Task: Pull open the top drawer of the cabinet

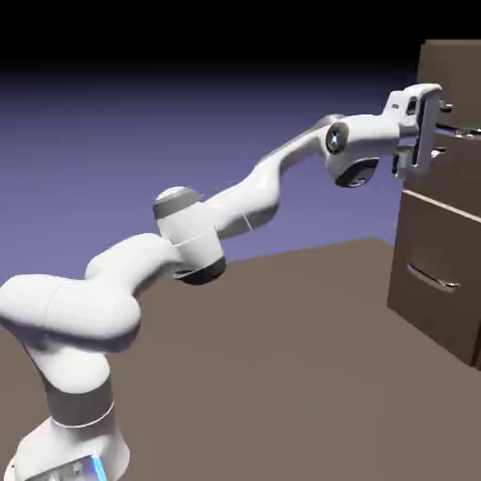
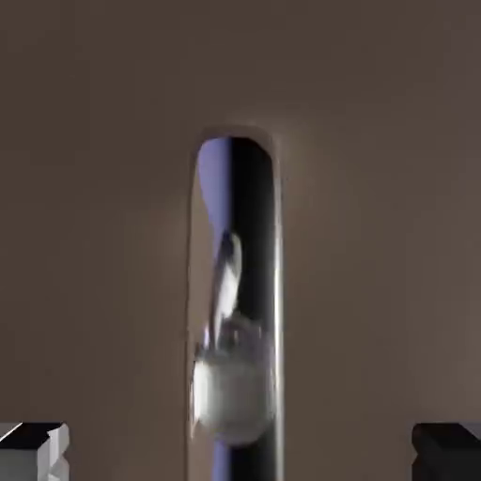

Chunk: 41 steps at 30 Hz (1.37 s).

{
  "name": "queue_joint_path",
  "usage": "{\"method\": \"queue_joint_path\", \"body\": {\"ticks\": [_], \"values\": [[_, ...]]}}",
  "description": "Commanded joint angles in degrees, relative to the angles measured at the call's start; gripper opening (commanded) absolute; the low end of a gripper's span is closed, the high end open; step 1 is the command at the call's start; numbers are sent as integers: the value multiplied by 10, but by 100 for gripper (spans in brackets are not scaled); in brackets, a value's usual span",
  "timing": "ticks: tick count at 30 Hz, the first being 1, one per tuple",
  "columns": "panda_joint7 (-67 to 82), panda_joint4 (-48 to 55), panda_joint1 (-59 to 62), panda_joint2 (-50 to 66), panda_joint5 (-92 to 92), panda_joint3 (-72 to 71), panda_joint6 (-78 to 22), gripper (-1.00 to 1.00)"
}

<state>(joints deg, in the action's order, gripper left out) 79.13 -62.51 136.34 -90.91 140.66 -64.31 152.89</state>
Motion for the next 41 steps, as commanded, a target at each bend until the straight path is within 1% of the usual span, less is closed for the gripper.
{"method": "queue_joint_path", "body": {"ticks": [1,2,3,4,21,37,38,39,40,41], "values": [[-9,21,13,2,-4,1,7,0],[-11,24,15,2,-5,2,8,0],[-11,24,15,2,-5,2,8,-100],[-11,24,15,2,-5,2,8,-100],[110,-329,-202,-48,51,0,-114,-100],[162,-661,-438,-99,12,23,-212,-100],[162,-666,-442,-100,10,24,-213,-100],[162,-666,-442,-100,10,24,-213,100],[162,-666,-442,-100,10,24,-213,100],[166,-686,-462,-100,2,27,-215,100]]}}
